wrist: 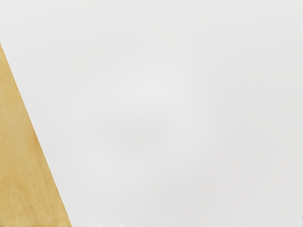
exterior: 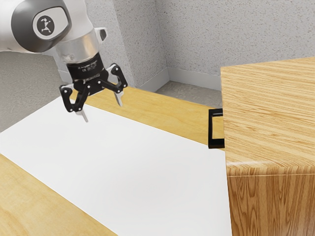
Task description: Pull the drawer handle with one arm to open the drawer
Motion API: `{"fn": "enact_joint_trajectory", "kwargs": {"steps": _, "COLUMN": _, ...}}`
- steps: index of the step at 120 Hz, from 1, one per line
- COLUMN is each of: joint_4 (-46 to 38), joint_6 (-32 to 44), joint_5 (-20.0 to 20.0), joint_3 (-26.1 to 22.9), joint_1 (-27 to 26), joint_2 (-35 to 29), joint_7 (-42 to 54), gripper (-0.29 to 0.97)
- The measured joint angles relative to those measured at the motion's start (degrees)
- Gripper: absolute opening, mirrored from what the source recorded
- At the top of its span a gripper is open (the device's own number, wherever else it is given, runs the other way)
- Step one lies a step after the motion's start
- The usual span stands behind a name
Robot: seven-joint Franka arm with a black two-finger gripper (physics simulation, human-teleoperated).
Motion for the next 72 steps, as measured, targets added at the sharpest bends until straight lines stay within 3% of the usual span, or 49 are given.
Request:
{"fn": "enact_joint_trajectory", "kwargs": {"steps": 22, "joint_4": 0.5, "joint_6": 0.0, "joint_5": -0.5, "joint_3": 0.2, "joint_1": 0.2, "joint_2": -0.3, "joint_7": -4.4, "gripper": 0.68}}
{"fn": "enact_joint_trajectory", "kwargs": {"steps": 39, "joint_4": 10.6, "joint_6": 0.1, "joint_5": -1.4, "joint_3": 0.2, "joint_1": 0.5, "joint_2": -1.9, "joint_7": -7.0, "gripper": 0.68}}
{"fn": "enact_joint_trajectory", "kwargs": {"steps": 56, "joint_4": 13.3, "joint_6": 3.7, "joint_5": -7.1, "joint_3": 0.0, "joint_1": -1.8, "joint_2": -1.5, "joint_7": -8.4, "gripper": 0.68}}
{"fn": "enact_joint_trajectory", "kwargs": {"steps": 72, "joint_4": 12.7, "joint_6": 8.9, "joint_5": -16.1, "joint_3": -0.1, "joint_1": -2.5, "joint_2": -1.2, "joint_7": -7.0, "gripper": 0.68}}
